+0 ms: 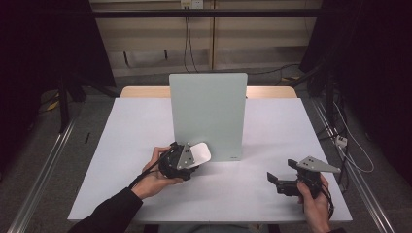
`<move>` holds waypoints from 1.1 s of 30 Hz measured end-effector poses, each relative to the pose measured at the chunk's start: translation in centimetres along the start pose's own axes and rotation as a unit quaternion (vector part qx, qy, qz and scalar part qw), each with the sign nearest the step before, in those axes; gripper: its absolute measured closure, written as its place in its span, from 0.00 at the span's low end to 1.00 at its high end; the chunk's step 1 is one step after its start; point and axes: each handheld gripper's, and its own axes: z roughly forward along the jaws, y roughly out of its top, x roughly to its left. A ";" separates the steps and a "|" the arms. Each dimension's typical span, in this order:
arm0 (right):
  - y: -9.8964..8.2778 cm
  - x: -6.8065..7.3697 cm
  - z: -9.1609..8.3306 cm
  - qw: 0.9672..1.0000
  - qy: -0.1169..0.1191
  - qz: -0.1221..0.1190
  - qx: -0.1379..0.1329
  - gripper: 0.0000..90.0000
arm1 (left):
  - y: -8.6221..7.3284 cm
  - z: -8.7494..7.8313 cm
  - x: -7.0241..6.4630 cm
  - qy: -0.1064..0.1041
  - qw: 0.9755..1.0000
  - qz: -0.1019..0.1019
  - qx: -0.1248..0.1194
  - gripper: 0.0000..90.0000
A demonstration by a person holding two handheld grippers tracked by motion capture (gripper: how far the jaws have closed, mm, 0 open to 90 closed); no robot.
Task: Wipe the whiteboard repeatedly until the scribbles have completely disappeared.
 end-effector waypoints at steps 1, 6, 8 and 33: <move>0.0 0.0 0.0 1.000 -0.001 0.000 0.000 0.06 | 0.1 -0.1 0.1 0.003 1.000 -0.003 -0.005 0.34; 0.0 -0.1 0.0 1.000 0.000 0.001 0.000 0.06 | 1.5 -1.7 2.2 0.033 0.999 -0.017 -0.033 0.34; 0.0 0.0 0.0 1.000 0.000 0.001 0.000 0.06 | 2.2 -2.3 3.1 0.043 0.998 -0.026 -0.047 0.34; 0.0 -0.1 0.0 1.000 0.002 0.006 -0.001 0.06 | 3.0 0.8 0.4 0.003 0.999 -0.005 -0.035 0.34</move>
